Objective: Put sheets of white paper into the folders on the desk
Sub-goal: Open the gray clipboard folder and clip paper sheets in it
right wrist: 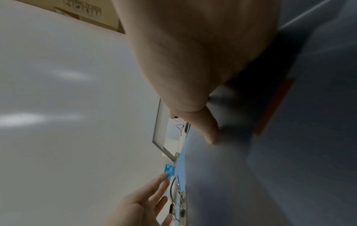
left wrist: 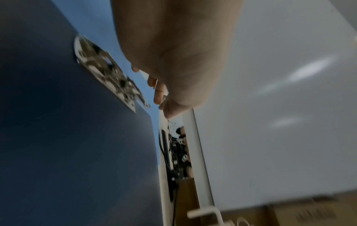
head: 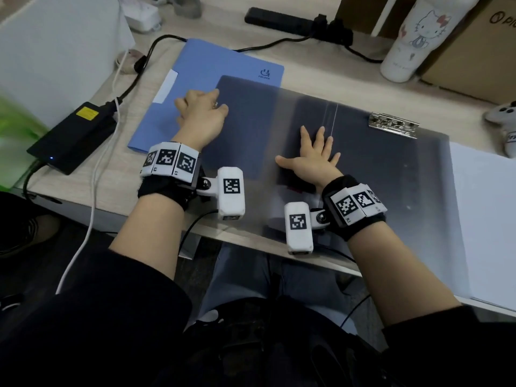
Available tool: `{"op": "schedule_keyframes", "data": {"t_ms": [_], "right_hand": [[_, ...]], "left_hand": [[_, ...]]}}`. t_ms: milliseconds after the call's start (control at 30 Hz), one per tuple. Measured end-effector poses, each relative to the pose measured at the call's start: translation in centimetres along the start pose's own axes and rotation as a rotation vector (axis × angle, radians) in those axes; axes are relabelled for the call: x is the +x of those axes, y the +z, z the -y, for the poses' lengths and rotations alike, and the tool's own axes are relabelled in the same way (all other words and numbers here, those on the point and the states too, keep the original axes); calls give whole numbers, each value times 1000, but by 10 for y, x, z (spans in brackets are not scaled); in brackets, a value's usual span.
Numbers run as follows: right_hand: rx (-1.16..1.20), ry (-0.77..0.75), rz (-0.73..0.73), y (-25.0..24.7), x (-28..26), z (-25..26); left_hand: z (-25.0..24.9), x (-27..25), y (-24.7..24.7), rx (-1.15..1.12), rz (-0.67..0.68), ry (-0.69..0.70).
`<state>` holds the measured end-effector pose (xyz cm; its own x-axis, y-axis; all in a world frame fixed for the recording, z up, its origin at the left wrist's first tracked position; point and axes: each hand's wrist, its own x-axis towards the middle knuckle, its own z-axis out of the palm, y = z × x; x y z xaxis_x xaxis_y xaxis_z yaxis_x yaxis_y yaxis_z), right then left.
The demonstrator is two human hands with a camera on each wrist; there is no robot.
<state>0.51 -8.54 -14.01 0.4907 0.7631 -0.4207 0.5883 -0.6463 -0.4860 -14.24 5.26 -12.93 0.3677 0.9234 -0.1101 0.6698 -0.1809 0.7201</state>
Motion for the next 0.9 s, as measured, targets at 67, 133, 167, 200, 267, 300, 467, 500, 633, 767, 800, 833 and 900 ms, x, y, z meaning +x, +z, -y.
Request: {"op": "schedule_keyframes", "data": {"t_ms": [67,133,167,200,267,300,467,500,633,767,800,833,900], "right_hand": [[18,-21,24,-11,-1,-5],[96,-56,11,-24,0,-13],[157,-82,-12,-32,2,-18],[221,-111,-42,-38,3,-23],[320,-154,-108,-52,3,-36],[352,-163,-142,-58,3,-43],[450,-108,-364,-85,3,-87],[441,-83,-421,-90,4,-96],[301,57,-515,-110,13,-128],[108,128,-322,-124,27,-153],[64,142,-282,-125,30,-156],[22,157,-258,-126,33,-158],[-46,179,-244,-125,37,-160]], "left_hand": [[-16,-3,9,27,18,81],[-34,-7,21,1,57,176],[-46,-10,29,-32,96,223],[-56,-12,36,-64,143,268],[-80,-15,52,-109,248,353],[-90,-16,60,-134,300,374],[-126,-15,105,-206,418,340],[-131,-13,113,-213,420,323],[-146,-4,141,-198,420,267],[-162,4,163,-166,373,253],[-164,8,169,-169,361,243],[-167,10,175,-174,352,232],[-171,14,183,-184,337,201]]}}
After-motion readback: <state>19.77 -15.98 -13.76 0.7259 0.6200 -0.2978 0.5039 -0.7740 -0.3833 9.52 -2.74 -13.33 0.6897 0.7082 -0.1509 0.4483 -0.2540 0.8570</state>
